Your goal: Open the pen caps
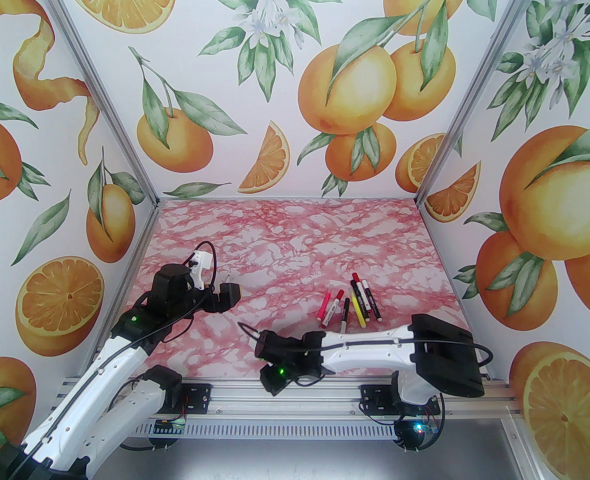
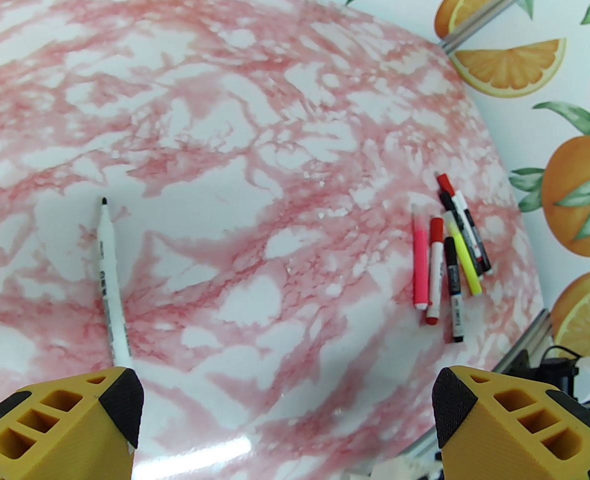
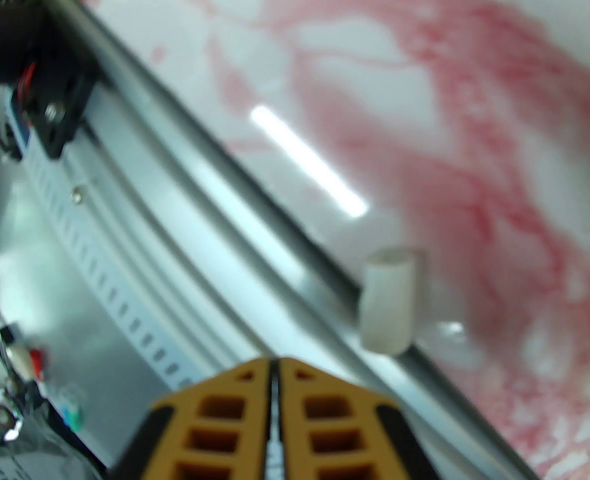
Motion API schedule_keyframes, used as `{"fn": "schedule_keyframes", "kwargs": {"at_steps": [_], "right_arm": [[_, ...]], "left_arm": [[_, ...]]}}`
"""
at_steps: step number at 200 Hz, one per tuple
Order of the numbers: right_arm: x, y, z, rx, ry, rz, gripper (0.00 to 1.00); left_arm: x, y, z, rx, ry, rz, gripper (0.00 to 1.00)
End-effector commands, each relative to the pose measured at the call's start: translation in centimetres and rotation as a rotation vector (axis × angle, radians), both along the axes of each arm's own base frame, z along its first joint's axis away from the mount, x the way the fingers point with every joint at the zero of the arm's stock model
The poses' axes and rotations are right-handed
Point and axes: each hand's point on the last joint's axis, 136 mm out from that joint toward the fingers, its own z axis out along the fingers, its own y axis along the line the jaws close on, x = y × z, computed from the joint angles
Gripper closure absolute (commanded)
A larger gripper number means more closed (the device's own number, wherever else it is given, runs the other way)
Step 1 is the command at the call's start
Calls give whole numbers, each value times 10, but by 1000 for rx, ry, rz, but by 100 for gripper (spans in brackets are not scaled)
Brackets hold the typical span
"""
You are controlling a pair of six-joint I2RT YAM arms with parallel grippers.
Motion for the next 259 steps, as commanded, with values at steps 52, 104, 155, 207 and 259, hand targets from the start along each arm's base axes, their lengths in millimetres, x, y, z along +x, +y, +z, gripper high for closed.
{"fn": "schedule_keyframes", "kwargs": {"at_steps": [52, 104, 155, 207, 259], "right_arm": [[50, 0, -5, -22, -136, -185, 93], [48, 15, 14, 78, -125, -147, 92], [40, 35, 31, 187, -107, -69, 85], [66, 29, 49, 138, -292, -30, 70], [74, 28, 38, 39, -373, 82, 63]], "left_arm": [[-2, 2, 10, -9, -16, 5, 0], [-3, 3, 10, -14, -12, 9, 0], [-1, 10, 8, -9, 18, 56, 0], [11, 30, 21, -3, 16, 131, 0], [33, 65, 24, -33, 69, 247, 0]]}}
